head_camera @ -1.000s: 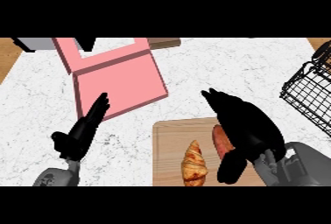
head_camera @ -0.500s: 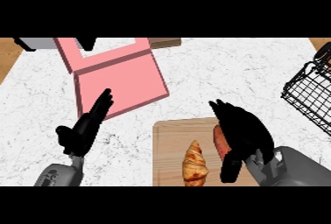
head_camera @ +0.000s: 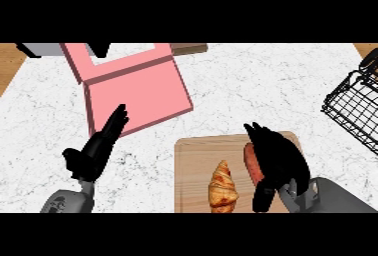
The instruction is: Pick the sweet potato from the cutting board and place it in the tiered basket
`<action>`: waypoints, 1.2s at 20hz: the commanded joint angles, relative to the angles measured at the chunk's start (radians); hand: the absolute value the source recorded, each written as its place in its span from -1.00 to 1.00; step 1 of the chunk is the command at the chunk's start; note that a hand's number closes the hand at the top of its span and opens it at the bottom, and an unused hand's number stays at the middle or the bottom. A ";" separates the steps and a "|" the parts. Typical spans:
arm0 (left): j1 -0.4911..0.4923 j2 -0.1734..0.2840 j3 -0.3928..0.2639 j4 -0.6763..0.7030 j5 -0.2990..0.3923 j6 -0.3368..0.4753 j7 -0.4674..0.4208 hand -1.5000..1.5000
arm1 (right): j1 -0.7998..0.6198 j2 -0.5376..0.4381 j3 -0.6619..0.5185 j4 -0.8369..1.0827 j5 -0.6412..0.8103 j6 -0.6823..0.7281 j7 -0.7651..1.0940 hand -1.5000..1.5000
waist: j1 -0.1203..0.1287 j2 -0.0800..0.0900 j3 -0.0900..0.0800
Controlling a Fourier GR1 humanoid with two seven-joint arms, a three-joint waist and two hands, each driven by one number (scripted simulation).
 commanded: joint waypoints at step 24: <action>-0.100 -0.031 0.112 0.139 -0.024 -0.074 -0.021 0.00 | 0.225 0.178 -0.150 0.195 0.342 -0.068 -0.329 1.00 | -0.001 0.003 0.000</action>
